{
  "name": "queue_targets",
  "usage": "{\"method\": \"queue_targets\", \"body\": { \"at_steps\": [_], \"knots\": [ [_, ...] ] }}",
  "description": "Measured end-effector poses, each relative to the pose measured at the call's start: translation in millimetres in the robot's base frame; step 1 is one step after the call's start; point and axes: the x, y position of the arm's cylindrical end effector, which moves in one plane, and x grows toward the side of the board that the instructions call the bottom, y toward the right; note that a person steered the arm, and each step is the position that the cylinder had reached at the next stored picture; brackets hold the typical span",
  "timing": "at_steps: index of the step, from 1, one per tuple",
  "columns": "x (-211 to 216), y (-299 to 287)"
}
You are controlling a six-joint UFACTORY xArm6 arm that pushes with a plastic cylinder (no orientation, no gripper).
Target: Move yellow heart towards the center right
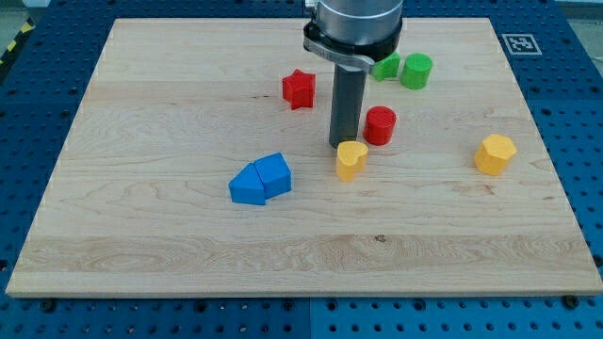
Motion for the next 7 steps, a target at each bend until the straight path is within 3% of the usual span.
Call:
{"method": "queue_targets", "body": {
  "at_steps": [4,5,7],
  "knots": [
    [75,-12],
    [86,-39],
    [88,-35]
  ]
}}
